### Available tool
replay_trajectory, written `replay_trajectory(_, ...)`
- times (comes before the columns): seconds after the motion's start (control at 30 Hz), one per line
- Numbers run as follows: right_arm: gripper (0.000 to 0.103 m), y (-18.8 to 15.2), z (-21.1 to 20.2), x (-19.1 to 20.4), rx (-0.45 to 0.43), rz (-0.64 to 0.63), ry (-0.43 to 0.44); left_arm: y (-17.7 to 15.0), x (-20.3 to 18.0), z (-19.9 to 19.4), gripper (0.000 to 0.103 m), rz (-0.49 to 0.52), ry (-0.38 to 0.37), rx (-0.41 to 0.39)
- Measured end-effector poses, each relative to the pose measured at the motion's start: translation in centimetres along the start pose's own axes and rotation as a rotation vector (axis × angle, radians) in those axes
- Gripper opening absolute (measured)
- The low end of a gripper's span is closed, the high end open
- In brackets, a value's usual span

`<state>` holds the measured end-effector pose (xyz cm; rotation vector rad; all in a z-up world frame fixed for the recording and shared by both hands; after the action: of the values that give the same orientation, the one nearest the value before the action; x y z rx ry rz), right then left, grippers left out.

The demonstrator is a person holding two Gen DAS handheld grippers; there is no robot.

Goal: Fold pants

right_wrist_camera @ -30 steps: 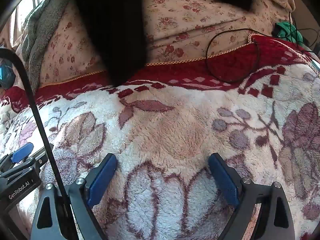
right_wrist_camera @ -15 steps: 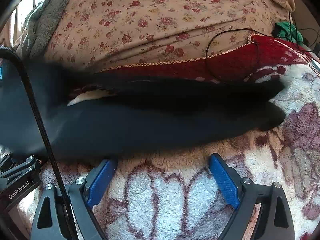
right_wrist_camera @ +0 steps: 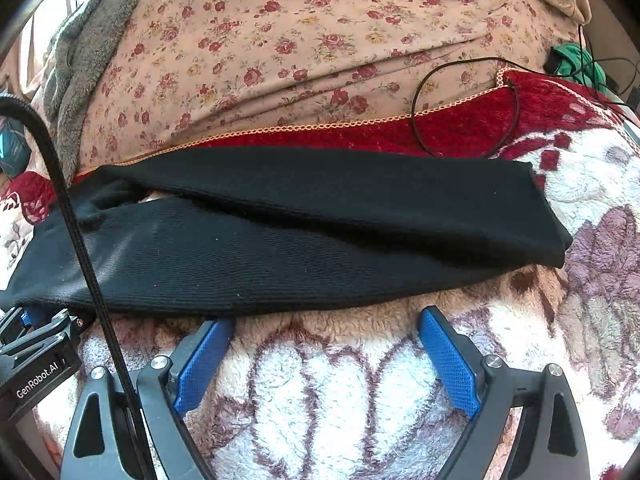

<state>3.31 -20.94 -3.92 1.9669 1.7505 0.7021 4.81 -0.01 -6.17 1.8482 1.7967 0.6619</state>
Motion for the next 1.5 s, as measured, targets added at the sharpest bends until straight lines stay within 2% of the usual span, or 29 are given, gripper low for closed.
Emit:
replay_trajectory(0.13, 0.093, 0.0, 0.0, 0.0, 0.000, -0.002, -0.003, 0.0, -0.1, 0.3, 0.078, 0.009, 0.009, 0.005)
replay_trajectory(0.2, 0.093, 0.0, -0.1, -0.3, 0.002, -0.003, -0.004, 0.0, 0.0, 0.0, 0.078, 0.008, -0.012, 0.013)
replay_trajectory(0.33, 0.093, -0.1, -0.2, -0.4, 0.006, -0.008, -0.010, -0.5, 0.0, -1.0, 0.078, 0.080, -0.027, 0.063)
replay_trajectory(0.43, 0.089, -0.3, -0.8, -0.3, 0.012, 0.000, 0.008, -0.7, 0.7, -2.8, 0.078, 0.061, -0.039, 0.045)
replay_trajectory(0.5, 0.082, -0.6, -1.9, 0.2, 0.001, 0.019, 0.054, -0.6, 1.2, -4.3, 0.078, 0.055, -0.037, 0.007)
replay_trajectory(0.6, 0.082, -0.7, -3.5, 0.8, -0.009, 0.073, 0.098, 0.1, 1.9, -6.7, 0.078, 0.082, -0.009, -0.044)
replay_trajectory(0.7, 0.082, -0.9, -5.7, 1.8, -0.054, 0.076, 0.159, 0.8, 2.8, -8.6, 0.078, 0.088, 0.024, -0.082)
replay_trajectory(0.83, 0.082, -0.8, -8.2, 3.1, -0.088, 0.068, 0.219, 0.8, 4.5, -9.7, 0.078, 0.032, -0.002, -0.069)
replay_trajectory(0.9, 0.082, -0.8, -8.6, 3.4, -0.083, 0.065, 0.219, 0.5, 5.1, -9.9, 0.078, 0.012, 0.000, -0.072)
replay_trajectory(1.0, 0.082, -1.0, -9.3, 3.7, -0.125, 0.064, 0.221, 0.2, 5.9, -10.1, 0.078, -0.008, 0.013, -0.082)
replay_trajectory(1.1, 0.082, -1.5, -9.5, 3.5, -0.080, 0.069, 0.195, 0.1, 6.6, -10.3, 0.078, -0.026, 0.019, -0.086)
replay_trajectory(1.13, 0.082, -1.4, -9.4, 3.1, -0.032, 0.087, 0.194, 0.1, 6.7, -10.3, 0.078, -0.030, 0.018, -0.082)
replay_trajectory(1.27, 0.082, -1.5, -9.4, 2.3, 0.014, 0.126, 0.189, -0.1, 7.4, -10.0, 0.078, -0.064, 0.011, -0.073)
replay_trajectory(1.5, 0.082, -1.9, -8.8, 1.5, -0.006, 0.130, 0.173, -0.5, 8.4, -9.5, 0.078, -0.077, 0.032, -0.065)
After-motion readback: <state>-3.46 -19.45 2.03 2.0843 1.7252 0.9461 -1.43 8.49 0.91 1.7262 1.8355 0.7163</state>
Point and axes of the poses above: each gripper's, at about its wrist camera, not at the fingertips, and z roughly the way its jaws point, x to its left, y to its top, the point moved 8 cm from there along z, roughly the way its jaws point, and after that the axes turned 5 degrees about z, right-handed, at the moved point
